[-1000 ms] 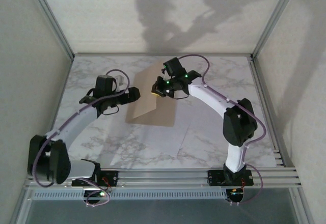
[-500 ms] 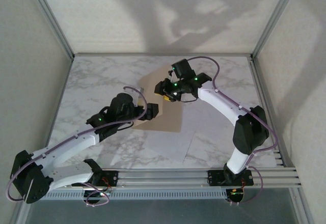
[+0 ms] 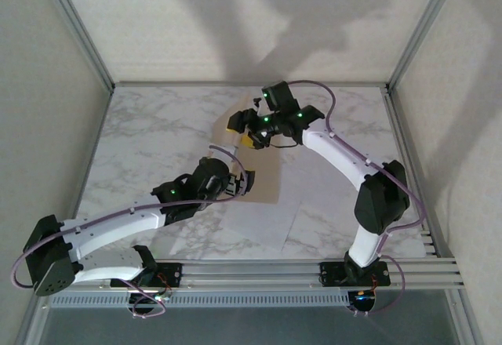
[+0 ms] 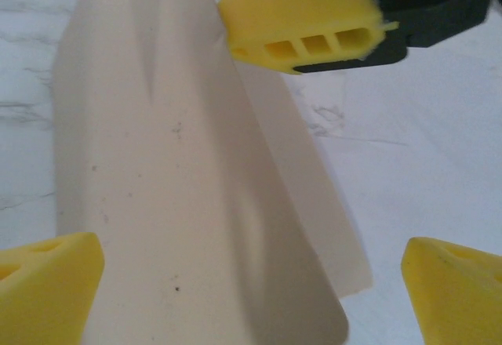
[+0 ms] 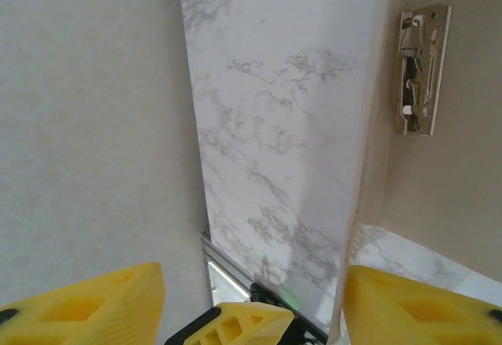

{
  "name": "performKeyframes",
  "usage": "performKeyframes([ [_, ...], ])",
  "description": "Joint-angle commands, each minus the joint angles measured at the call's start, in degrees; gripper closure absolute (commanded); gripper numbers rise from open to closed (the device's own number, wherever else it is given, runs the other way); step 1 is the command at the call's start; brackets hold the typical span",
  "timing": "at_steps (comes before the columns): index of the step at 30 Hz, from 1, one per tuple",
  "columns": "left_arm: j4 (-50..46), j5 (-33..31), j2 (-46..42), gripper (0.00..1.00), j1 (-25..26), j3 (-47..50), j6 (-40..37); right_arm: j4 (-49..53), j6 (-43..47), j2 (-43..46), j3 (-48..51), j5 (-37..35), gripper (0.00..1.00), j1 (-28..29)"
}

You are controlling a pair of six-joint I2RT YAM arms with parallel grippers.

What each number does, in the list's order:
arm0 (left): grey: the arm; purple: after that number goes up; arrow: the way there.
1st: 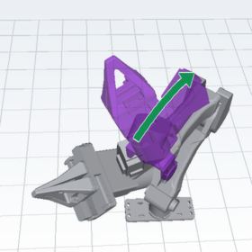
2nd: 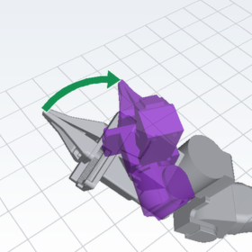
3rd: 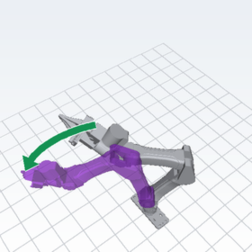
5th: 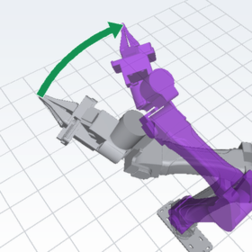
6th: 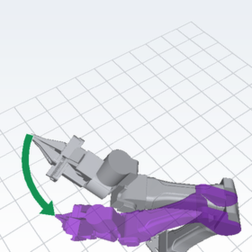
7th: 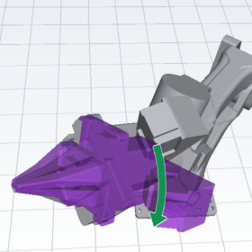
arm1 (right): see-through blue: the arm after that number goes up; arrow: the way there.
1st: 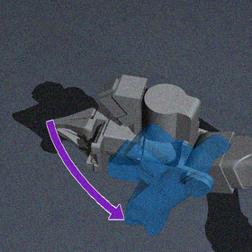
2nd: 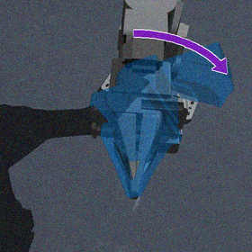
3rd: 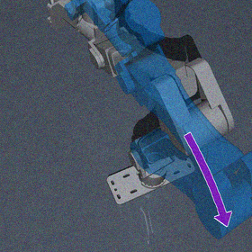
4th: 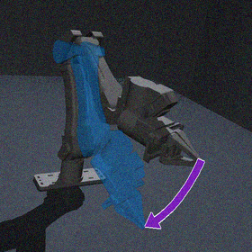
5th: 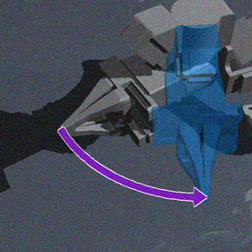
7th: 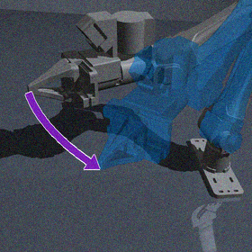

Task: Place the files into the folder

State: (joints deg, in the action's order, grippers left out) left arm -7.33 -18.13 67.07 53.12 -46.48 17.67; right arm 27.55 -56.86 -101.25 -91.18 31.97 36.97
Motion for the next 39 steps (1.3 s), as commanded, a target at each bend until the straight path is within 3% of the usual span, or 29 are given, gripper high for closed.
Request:
performKeyframes([
  [1, -0.68, -10.26, 1.04, 0.12, 0.35, -2.45, -0.95, -1.44, -2.14, -1.61, -2.72, 1.92, 0.38, 0.39],
  [8, -0.51, -12.51, -0.04, 0.42, 0.32, -1.65, -2.37, 0.14, -2.25, -3.04, -6.51, 1.95, 0.37, 0.62],
  [12, -0.03, -12.72, -0.84, 0.50, 0.30, -0.37, -2.90, 2.88, -1.09, -4.32, -10.27, 1.87, 0.37, 0.56],
  [18, 0.15, -14.08, -1.30, 0.75, -0.10, -0.28, -2.47, 5.00, 0.83, -5.75, -14.58, 2.52, 0.36, 0.56],
  [22, 0.21, -14.67, -2.19, 0.83, -1.20, -0.13, -0.54, 9.78, 4.18, -6.94, -20.09, 3.06, 0.36, 0.40],
  [28, 1.39, -8.63, -6.38, 0.88, -6.75, 1.50, 4.42, 11.69, 7.79, -3.94, -20.77, 2.76, 0.36, -0.87],
  [39, 3.78, -0.77, -19.46, 0.88, -18.15, 10.13, 13.29, 8.16, 8.46, 3.87, -6.13, 1.91, 0.36, -2.91],
])
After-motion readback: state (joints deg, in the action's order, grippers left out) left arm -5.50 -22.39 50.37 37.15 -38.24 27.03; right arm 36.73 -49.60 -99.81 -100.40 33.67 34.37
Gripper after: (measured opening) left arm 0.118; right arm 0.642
